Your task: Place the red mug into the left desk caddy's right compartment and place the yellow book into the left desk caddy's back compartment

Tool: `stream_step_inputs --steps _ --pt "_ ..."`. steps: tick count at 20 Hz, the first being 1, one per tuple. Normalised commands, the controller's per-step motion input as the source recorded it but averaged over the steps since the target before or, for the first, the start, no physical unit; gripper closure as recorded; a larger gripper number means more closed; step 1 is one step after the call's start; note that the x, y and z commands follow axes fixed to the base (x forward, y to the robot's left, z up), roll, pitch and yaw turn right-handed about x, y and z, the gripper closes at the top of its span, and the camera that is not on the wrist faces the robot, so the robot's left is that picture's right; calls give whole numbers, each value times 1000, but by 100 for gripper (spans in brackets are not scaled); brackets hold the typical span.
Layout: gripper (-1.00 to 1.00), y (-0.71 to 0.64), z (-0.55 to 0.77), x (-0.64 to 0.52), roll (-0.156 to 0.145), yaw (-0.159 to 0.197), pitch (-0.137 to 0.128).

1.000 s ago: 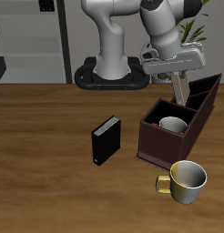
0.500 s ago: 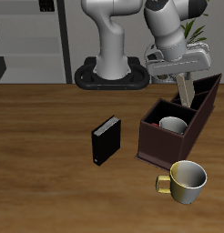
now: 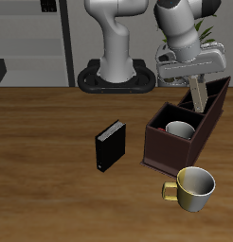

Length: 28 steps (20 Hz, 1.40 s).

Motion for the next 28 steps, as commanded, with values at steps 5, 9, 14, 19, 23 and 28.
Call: stream_step_inputs --steps 5,9,14,19,23,28 --pt "100 1 -44 58 7 -10 6" --pt "100 -49 -84 98 -1 -5 9" --pt "100 -18 -94 56 -4 -1 12" --pt "100 78 -311 88 13 13 47" --pt "100 73 -342 34 31 8 78" --pt "100 13 -139 57 -5 13 16"
